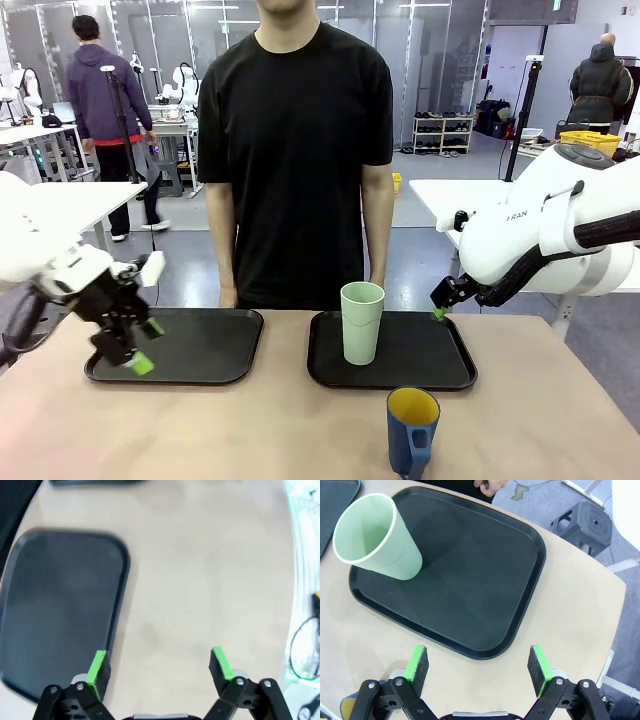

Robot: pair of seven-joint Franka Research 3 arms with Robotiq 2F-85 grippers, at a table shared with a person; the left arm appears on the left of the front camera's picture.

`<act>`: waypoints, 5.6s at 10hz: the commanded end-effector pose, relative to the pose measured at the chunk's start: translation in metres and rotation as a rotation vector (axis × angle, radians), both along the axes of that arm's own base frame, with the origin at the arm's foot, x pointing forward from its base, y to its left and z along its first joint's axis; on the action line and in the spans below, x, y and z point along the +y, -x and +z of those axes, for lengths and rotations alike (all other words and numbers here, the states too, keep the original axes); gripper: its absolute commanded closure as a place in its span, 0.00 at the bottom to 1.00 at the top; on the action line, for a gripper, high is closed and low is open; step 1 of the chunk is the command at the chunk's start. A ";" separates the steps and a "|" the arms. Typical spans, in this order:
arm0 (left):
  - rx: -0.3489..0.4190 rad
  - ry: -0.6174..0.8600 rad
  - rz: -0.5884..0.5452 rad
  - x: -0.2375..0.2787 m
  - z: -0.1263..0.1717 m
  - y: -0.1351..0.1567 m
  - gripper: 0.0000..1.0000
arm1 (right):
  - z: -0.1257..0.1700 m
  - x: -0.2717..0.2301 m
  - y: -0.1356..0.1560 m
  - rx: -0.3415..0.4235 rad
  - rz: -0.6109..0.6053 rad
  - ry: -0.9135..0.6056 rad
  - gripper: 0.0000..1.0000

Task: Sort and store the cups by type.
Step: Pick up the Handle plastic cup and place it into the empty Flat Tray.

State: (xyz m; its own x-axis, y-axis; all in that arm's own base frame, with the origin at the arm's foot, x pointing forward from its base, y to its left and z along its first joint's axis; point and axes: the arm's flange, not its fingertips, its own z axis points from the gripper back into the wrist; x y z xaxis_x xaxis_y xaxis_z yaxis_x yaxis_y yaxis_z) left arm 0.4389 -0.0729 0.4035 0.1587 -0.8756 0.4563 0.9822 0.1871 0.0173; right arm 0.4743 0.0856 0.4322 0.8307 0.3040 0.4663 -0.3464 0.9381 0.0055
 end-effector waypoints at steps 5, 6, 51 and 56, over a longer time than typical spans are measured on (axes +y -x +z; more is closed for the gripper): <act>0.163 -0.183 0.048 0.068 0.004 0.010 0.00 | 0.001 -0.002 -0.001 -0.001 0.002 -0.007 0.00; 0.172 -0.189 0.035 0.069 0.004 0.011 0.00 | 0.001 -0.002 -0.001 -0.001 0.002 -0.007 0.00; 0.147 -0.166 0.029 0.070 -0.005 0.016 0.00 | 0.004 -0.033 0.072 0.103 1.068 0.623 0.00; 0.147 -0.166 0.029 0.070 -0.005 0.016 0.00 | -0.057 -0.025 0.091 0.005 1.184 0.396 0.00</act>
State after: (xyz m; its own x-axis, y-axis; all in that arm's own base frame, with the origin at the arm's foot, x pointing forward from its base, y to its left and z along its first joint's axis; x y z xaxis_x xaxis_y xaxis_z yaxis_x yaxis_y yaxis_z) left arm 0.4231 -0.0040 0.3992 0.2453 -0.9313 0.2692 0.9691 0.2276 -0.0956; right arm 0.3982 0.0758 0.3972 -0.0069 0.9956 0.0936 -0.9805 0.0117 -0.1963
